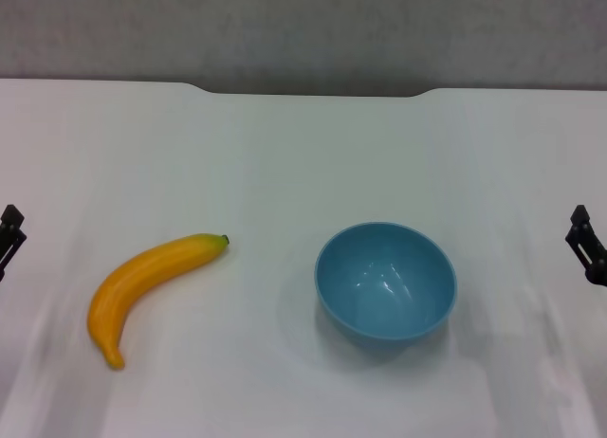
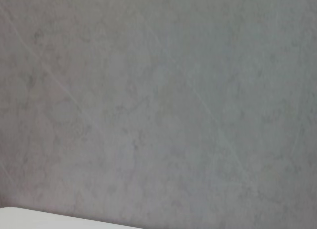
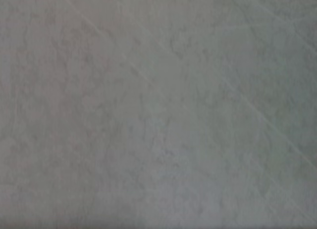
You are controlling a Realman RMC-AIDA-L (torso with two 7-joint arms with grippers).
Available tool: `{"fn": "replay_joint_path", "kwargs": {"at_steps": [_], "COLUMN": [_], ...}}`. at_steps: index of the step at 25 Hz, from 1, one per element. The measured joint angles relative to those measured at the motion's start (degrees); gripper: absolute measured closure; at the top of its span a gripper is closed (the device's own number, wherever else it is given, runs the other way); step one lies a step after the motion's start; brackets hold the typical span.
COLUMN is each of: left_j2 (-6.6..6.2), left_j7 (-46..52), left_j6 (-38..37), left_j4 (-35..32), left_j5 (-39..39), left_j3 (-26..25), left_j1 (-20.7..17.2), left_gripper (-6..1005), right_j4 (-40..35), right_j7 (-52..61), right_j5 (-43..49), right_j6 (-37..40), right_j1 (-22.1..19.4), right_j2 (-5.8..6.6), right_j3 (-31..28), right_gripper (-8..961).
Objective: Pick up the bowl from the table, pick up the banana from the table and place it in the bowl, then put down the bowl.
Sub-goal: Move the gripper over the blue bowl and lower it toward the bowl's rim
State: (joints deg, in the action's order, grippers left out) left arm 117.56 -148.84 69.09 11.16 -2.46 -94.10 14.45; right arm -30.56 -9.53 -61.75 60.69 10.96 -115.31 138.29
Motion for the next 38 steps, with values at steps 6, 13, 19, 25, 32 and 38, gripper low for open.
{"fn": "replay_joint_path", "kwargs": {"at_steps": [6, 13, 19, 25, 32, 38], "left_j2": [0.03, 0.04, 0.02, -0.26, -0.29, -0.21], "left_j7": [0.0, -0.1, -0.5, -0.1, -0.1, -0.1], "left_j6": [0.0, 0.0, 0.0, 0.2, 0.5, 1.1], "left_j4": [0.0, 0.0, 0.1, 0.5, 0.6, 1.0], "left_j5": [0.0, 0.0, -0.5, -0.6, -0.8, -1.1], "left_j3": [0.3, 0.4, 0.5, 0.6, 0.6, 0.6], "left_j1": [0.0, 0.0, 0.1, -0.1, 0.0, 0.1], "left_gripper": [96, 97, 98, 98, 99, 99], "right_j4": [0.0, 0.1, -1.6, -11.4, -28.0, -37.8], "right_j7": [0.0, 0.0, 0.0, -2.5, -17.5, -26.1], "right_j5": [0.0, 0.1, 0.0, 0.4, 0.7, -0.2], "right_j6": [0.0, 0.0, -1.9, -12.5, -36.1, -59.5], "right_j1": [0.0, 0.3, 0.6, -0.1, -3.8, -6.1], "right_j2": [0.01, 0.00, 0.15, 2.10, 2.68, 0.37], "right_j3": [0.7, 1.2, 1.7, -2.4, -14.9, -27.8], "right_gripper": [91, 91, 92, 93, 93, 94]}}
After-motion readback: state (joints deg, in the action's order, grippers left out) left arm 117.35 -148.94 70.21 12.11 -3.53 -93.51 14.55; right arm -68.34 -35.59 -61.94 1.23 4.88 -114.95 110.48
